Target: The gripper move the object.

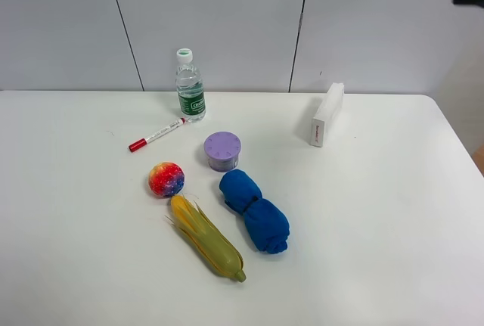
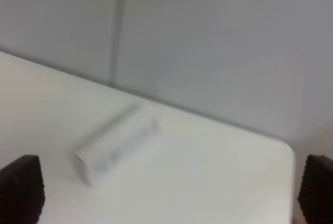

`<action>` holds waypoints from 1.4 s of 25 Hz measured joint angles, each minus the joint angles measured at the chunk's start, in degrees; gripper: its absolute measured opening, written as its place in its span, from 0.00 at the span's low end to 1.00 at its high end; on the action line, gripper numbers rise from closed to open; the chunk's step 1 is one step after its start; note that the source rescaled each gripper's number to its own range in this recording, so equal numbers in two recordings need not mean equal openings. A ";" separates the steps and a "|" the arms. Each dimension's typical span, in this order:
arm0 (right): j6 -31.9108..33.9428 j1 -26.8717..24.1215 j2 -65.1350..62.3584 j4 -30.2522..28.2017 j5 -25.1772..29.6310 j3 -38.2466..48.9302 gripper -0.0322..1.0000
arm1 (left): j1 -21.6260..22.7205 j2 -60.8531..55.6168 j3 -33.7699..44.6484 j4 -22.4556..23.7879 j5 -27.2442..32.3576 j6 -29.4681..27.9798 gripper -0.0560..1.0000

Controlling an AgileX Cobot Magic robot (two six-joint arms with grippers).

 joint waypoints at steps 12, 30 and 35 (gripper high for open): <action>-1.24 -2.88 -40.30 7.94 11.04 31.33 1.00 | 0.00 0.00 0.00 0.00 0.00 0.00 1.00; 14.96 -2.88 -54.20 -4.46 17.79 35.33 0.99 | 0.00 0.00 0.00 0.00 0.00 0.00 1.00; 17.29 -2.88 -54.20 -5.58 17.73 35.33 0.89 | 0.00 0.00 0.00 0.00 0.00 0.00 1.00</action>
